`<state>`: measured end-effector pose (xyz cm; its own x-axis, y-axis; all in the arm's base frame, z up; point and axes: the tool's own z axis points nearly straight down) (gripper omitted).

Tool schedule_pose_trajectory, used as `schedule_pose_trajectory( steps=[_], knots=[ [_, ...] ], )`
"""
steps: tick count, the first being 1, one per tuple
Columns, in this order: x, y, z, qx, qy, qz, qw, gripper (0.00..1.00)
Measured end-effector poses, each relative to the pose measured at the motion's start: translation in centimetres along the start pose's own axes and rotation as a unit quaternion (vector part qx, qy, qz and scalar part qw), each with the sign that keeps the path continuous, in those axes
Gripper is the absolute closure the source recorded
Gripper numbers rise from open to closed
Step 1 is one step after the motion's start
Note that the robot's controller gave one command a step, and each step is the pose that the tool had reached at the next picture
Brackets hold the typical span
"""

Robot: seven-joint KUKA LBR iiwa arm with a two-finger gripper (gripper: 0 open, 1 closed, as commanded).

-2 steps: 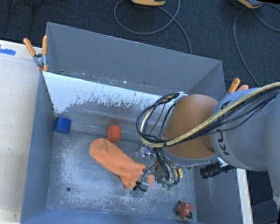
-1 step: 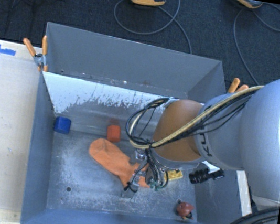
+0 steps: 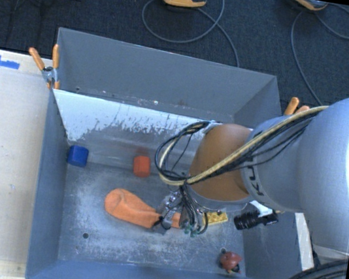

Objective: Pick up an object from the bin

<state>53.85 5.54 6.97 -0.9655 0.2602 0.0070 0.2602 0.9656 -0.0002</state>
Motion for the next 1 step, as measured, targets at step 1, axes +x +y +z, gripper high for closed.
schedule_pose_trajectory(
  steps=[1],
  knots=[
    [0.00, 0.00, 0.00, 0.000, 0.0000, 0.000, 1.0000, 1.00]
  ],
)
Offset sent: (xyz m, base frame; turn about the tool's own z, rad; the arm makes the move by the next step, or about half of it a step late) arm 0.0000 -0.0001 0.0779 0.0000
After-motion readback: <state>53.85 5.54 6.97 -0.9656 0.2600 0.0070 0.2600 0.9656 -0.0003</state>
